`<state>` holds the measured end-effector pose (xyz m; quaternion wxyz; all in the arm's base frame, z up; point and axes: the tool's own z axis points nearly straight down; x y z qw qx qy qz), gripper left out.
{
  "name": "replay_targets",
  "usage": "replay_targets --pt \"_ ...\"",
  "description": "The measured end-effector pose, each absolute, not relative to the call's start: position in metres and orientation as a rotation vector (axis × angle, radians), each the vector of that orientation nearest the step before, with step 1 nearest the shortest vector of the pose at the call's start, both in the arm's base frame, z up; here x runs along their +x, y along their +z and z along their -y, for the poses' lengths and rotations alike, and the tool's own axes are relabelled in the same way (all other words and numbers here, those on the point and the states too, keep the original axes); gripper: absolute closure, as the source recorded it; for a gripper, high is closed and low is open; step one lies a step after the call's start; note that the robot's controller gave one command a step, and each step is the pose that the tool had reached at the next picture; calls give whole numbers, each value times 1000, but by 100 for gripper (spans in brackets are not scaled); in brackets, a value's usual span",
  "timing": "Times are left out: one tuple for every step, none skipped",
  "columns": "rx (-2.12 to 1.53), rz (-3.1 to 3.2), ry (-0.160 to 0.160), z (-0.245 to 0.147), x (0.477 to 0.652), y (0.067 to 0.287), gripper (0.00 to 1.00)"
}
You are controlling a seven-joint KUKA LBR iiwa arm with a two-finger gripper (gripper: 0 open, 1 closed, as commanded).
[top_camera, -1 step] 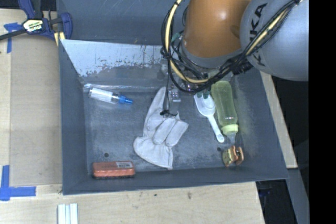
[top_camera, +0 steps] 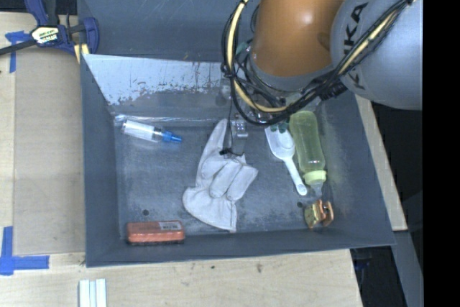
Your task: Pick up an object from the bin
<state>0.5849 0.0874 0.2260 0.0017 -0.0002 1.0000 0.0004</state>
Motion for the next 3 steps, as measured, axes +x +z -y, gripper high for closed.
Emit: replay_targets --pt "-31 -3128 4 -67 600 187 0" --pt "-227 -3130 -1 -57 608 135 0" --pt "-317 -3119 0 -76 625 99 0"
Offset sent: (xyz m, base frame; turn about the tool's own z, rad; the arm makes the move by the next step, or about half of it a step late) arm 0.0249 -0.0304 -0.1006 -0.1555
